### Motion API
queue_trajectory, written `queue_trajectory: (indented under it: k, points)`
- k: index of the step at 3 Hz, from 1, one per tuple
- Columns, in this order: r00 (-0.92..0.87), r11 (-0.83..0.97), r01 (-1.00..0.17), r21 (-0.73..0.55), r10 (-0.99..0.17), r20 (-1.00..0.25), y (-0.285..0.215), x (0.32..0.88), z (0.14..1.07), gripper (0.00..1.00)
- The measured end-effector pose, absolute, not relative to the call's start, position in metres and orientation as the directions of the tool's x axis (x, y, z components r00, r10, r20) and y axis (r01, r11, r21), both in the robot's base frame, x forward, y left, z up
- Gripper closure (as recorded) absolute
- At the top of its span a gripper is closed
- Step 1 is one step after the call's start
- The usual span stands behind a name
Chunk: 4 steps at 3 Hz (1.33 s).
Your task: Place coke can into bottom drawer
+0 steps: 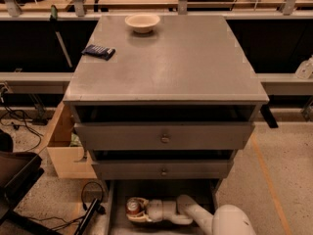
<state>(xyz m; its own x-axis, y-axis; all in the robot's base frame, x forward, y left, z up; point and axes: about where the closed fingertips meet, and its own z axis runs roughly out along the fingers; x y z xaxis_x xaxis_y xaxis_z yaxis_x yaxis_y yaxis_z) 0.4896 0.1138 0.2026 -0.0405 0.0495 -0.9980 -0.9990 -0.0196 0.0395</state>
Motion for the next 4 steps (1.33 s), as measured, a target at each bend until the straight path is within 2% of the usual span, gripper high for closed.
queue_trajectory:
  k: [3,4]
  points:
    - [-0.045,-0.029,-0.999,0.044,0.055,-0.997,0.1200,0.4864,0.2030,0.12]
    - [-0.046,-0.031,-0.999,0.045,0.057,-0.997,0.1218,0.4854,0.2032,0.00]
